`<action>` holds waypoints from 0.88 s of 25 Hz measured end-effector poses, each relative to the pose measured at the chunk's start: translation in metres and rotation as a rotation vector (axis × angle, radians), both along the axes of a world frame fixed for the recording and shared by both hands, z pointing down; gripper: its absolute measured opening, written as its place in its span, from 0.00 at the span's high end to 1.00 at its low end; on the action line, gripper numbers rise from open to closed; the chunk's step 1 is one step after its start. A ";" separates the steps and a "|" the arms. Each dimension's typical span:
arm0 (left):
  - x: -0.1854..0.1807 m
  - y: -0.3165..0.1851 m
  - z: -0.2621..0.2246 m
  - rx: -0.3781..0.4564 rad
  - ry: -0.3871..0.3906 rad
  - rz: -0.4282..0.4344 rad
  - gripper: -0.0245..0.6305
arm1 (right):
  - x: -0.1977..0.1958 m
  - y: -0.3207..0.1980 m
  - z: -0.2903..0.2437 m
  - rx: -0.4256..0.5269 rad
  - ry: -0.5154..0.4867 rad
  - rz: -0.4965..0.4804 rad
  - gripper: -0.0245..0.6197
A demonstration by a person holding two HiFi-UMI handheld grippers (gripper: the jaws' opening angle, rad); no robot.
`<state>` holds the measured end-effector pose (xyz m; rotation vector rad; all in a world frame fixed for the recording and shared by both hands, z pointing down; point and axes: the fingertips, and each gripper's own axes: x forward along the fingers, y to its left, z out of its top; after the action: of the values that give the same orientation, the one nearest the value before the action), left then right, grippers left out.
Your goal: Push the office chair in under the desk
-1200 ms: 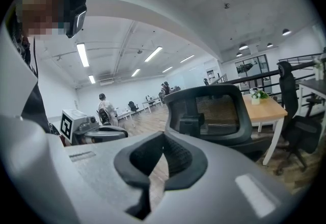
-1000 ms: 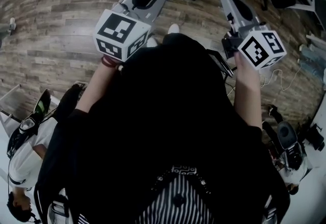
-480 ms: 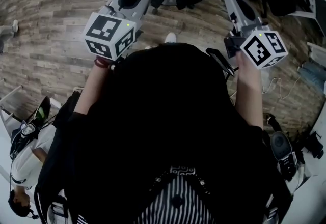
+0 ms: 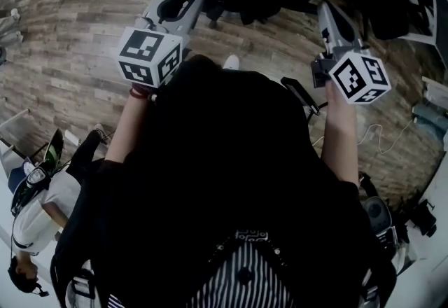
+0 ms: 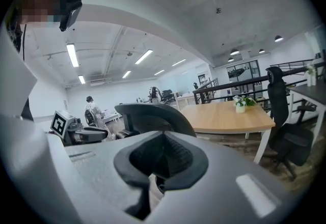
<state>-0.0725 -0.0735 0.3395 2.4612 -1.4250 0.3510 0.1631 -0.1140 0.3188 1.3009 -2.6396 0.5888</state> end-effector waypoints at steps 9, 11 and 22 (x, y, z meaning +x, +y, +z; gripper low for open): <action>-0.029 -0.018 0.008 -0.019 -0.038 -0.091 0.62 | 0.003 -0.021 0.014 -0.026 0.028 0.005 0.68; -0.037 -0.030 0.013 -0.030 -0.038 -0.103 0.54 | -0.005 -0.030 0.018 -0.030 0.041 0.000 0.65; -0.064 -0.096 0.017 -0.048 -0.059 -0.092 0.40 | -0.019 -0.073 0.026 -0.052 0.133 -0.014 0.52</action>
<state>-0.1365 -0.1699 0.3563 2.3567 -1.5288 0.4365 0.1439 -0.1873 0.3450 1.2606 -2.5074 0.5449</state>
